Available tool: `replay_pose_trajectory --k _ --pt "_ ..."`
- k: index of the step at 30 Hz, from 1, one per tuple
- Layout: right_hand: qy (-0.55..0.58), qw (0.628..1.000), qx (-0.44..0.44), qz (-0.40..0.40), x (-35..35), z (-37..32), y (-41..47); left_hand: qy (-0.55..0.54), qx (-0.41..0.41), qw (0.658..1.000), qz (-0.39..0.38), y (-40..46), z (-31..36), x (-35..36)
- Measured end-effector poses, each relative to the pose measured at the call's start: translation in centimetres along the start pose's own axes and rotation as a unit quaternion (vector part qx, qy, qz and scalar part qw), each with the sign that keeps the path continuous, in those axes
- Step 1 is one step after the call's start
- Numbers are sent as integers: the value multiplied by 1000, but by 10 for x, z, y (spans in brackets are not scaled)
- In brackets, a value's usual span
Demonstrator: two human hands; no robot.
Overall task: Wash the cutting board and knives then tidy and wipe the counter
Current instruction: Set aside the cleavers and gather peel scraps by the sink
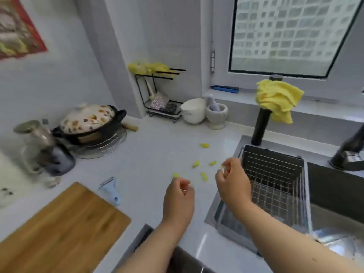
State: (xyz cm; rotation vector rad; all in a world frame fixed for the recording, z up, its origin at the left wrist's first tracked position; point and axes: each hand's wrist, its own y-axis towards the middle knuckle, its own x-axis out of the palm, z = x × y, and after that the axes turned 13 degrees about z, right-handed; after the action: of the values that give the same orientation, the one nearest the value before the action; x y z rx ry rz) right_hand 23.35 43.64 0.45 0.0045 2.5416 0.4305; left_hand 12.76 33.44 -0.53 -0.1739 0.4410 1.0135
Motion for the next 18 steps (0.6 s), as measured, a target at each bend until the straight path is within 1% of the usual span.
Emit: replay_pose_trajectory --k 5,8,10,13,15,18 --pt "-23 994 -28 -99 87 -56 -35 30 -45 991 125 46 -68 -109" --pt "-54 981 -37 -183 138 -78 -59 78 -60 982 162 60 -105 -163" --pt "-73 966 -48 -241 171 -90 -75 101 -66 978 173 65 -127 -187" --pt "-91 948 -41 -302 210 -108 -95 117 -79 976 165 70 -150 -206" --pt "-108 939 -41 -325 229 -117 -104 121 -83 978 149 72 -158 -209" --pt "-141 930 -51 -335 251 -123 -112 112 -82 981 136 75 -162 -207"
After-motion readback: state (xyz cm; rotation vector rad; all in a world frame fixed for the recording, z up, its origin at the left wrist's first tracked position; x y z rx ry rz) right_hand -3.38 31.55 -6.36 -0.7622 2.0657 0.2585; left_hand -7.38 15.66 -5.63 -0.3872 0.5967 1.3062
